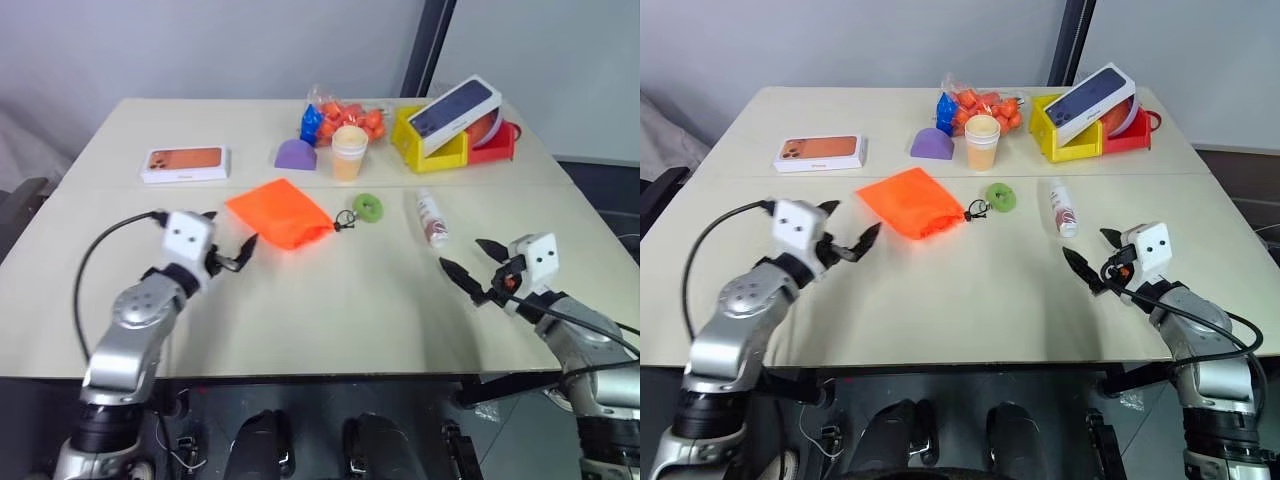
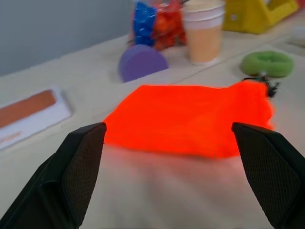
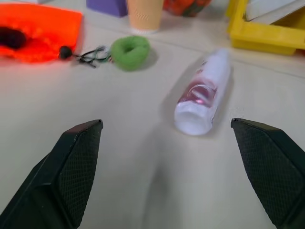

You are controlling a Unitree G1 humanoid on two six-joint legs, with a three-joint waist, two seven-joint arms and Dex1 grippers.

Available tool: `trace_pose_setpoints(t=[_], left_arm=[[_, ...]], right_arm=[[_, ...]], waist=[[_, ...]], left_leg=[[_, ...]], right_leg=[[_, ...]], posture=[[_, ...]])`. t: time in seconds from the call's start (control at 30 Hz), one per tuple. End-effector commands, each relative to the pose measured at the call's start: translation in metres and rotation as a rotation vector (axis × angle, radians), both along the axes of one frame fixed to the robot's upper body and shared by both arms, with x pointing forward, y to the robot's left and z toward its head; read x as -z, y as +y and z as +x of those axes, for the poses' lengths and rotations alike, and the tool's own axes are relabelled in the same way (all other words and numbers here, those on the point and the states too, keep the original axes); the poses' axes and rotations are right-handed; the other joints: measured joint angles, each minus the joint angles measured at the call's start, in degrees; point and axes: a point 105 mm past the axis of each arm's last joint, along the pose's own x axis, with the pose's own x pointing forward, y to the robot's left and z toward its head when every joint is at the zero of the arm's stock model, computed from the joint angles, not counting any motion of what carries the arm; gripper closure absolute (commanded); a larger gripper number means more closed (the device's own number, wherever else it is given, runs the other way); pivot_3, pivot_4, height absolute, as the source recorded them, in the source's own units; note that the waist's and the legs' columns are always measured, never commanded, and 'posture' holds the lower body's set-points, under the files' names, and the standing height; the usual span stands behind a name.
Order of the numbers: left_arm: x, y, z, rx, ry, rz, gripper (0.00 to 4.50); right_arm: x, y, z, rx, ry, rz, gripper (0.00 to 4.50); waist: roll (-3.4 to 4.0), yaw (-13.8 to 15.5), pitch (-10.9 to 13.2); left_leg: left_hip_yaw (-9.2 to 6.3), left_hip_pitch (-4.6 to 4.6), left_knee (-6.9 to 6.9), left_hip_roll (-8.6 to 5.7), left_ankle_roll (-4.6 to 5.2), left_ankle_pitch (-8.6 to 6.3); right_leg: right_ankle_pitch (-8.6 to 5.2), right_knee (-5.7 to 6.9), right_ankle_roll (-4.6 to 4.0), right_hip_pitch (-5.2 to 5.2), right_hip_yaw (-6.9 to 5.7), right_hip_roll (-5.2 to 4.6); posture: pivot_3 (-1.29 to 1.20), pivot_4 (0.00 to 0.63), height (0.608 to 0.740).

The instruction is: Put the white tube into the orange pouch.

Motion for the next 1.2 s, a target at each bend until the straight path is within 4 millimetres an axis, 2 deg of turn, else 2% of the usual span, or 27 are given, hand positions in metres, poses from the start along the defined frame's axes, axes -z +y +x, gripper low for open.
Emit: trace_pose_setpoints(t=[0.03, 0.2, 0.4, 0.6, 0.87, 1.03, 1.13, 1.2], left_arm=[[-0.007, -0.039, 0.002, 0.058, -0.097, 0.159, 0.0], [0.011, -0.078, 0.014, 0.092, -0.117, 0.352, 0.0], [0.013, -0.095, 0.027, 0.037, -0.141, 0.431, 0.0], [0.019, -0.082, 0.036, -0.036, -0.158, 0.528, 0.0], [0.022, -0.057, 0.046, -0.131, -0.123, 0.544, 0.0], [0.021, -0.054, 0.048, -0.139, -0.117, 0.524, 0.0], [0.021, -0.053, 0.048, -0.141, -0.117, 0.521, 0.81], [0.021, -0.051, 0.048, -0.144, -0.116, 0.517, 1.8]], right_arm=[[-0.015, 0.026, -0.009, -0.118, -0.04, -0.017, 0.03], [-0.014, 0.039, -0.011, -0.166, -0.038, 0.006, 0.03], [-0.01, 0.045, -0.013, -0.183, -0.033, 0.017, 0.03], [-0.007, 0.045, -0.013, -0.184, -0.031, 0.021, 0.03], [-0.006, 0.045, -0.013, -0.182, -0.033, 0.023, 0.03], [-0.008, 0.047, -0.012, -0.182, -0.038, 0.022, 0.03], [-0.009, 0.047, -0.012, -0.181, -0.042, 0.022, 0.0], [-0.01, 0.048, -0.011, -0.18, -0.045, 0.024, 0.0]], waist=[[0.0, -0.13, 0.0], [0.0, -0.09, 0.0], [-0.01, -0.06, 0.0], [-0.01, -0.11, 0.0], [-0.01, -0.03, 0.0], [-0.01, -0.04, 0.0], [-0.01, -0.02, 0.0], [-0.01, -0.05, 0.0]], left_leg=[[0.0, 0.0, 0.02, 0.0, 0.01, 0.0], [0.0, 0.01, 0.04, 0.0, 0.05, -0.01], [-0.01, -0.08, 0.14, 0.0, 0.16, -0.05], [-0.02, -0.07, 0.14, 0.01, 0.16, -0.05], [-0.02, -0.08, 0.17, 0.0, 0.18, -0.05], [-0.02, -0.07, 0.17, 0.0, 0.18, -0.05], [-0.02, -0.08, 0.19, 0.0, 0.18, -0.05], [-0.02, -0.07, 0.19, 0.0, 0.18, -0.05]], right_leg=[[0.03, 0.0, 0.05, 0.01, 0.01, 0.0], [0.05, 0.0, 0.09, -0.01, 0.03, 0.04], [0.05, 0.0, 0.12, -0.03, 0.02, 0.03], [0.05, 0.01, 0.13, -0.04, 0.02, 0.03], [0.06, 0.01, 0.14, -0.01, 0.02, 0.01], [0.07, 0.02, 0.15, -0.02, 0.02, 0.01], [0.07, 0.02, 0.16, -0.01, 0.01, 0.02], [0.07, 0.02, 0.17, 0.0, 0.01, 0.02]], posture=[[0.0, 0.15, 0.74], [0.0, 0.15, 0.74], [0.0, 0.15, 0.74], [0.0, 0.15, 0.74], [0.0, 0.15, 0.74], [0.0, 0.15, 0.74], [0.0, 0.15, 0.74], [0.0, 0.15, 0.74]])
